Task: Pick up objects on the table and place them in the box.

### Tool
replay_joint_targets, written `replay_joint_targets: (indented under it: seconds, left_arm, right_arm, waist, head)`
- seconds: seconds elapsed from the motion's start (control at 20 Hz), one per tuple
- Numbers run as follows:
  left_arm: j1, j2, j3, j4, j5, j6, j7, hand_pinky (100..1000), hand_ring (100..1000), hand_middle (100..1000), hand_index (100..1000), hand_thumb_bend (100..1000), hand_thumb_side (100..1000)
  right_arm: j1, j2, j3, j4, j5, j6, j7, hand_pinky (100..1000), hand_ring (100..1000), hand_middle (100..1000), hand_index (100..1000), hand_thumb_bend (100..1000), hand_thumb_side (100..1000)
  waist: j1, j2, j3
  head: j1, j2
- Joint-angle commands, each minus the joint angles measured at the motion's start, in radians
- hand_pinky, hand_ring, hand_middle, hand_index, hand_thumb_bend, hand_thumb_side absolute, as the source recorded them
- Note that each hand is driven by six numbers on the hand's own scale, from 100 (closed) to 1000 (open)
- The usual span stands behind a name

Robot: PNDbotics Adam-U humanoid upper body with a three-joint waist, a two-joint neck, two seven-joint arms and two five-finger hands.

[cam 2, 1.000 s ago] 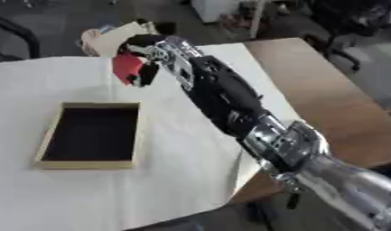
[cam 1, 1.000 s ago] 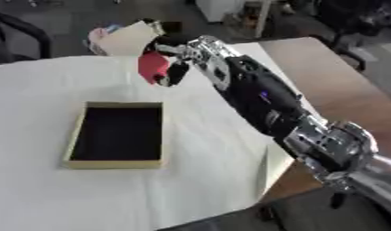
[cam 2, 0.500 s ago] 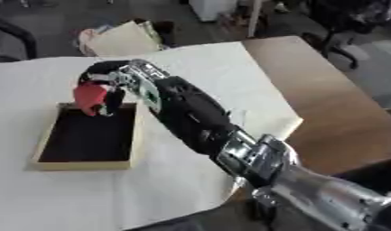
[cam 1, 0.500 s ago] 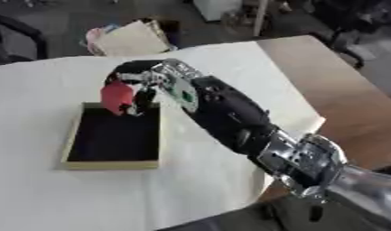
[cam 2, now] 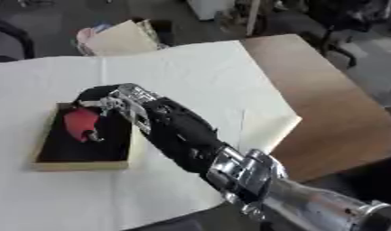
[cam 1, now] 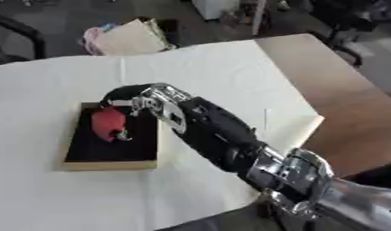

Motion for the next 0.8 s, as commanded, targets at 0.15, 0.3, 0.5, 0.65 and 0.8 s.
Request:
replay_joint_targets:
  seconds: [0.15,0.3,0.5,0.65,0.8]
  left_arm:
    - [-0.005,0.01,0.0,-0.014,0.0,-0.001,-0.002,806,532,597,810,241,457]
    - [-0.005,0.009,0.0,-0.014,0.0,-0.001,-0.001,806,532,597,810,241,457]
    - [-0.001,0.01,0.003,-0.014,-0.001,-0.001,0.001,806,532,597,810,241,457]
    - [0.002,0.011,0.004,-0.014,-0.003,0.0,0.002,806,532,597,810,241,457]
    - [0.003,0.012,0.005,-0.014,-0.004,0.0,0.004,806,532,597,810,240,457]
  right_arm:
    - [-0.012,-0.016,-0.018,-0.017,0.019,-0.007,-0.016,788,857,864,994,477,387]
    - [-0.016,-0.032,-0.027,-0.032,0.009,-0.001,-0.025,770,853,859,990,513,407]
    - [-0.026,-0.082,-0.059,-0.084,-0.045,0.037,-0.06,730,845,836,983,513,430]
    - [-0.037,-0.138,-0.085,-0.133,-0.089,0.082,-0.089,713,843,827,981,510,446]
    - [-0.049,-0.195,-0.135,-0.172,-0.127,0.134,-0.15,623,816,776,964,506,460]
  waist:
    - [0.007,-0.016,-0.004]
    - [0.006,-0.019,-0.006]
    - [0.004,-0.023,-0.012]
    - [0.002,-0.026,-0.016]
    - [0.001,-0.027,-0.021]
  head:
    - [-0.001,0.0]
    - [0.002,-0.001]
    - [0.006,0.001]
    - [0.012,0.003]
    - [0.017,0.001]
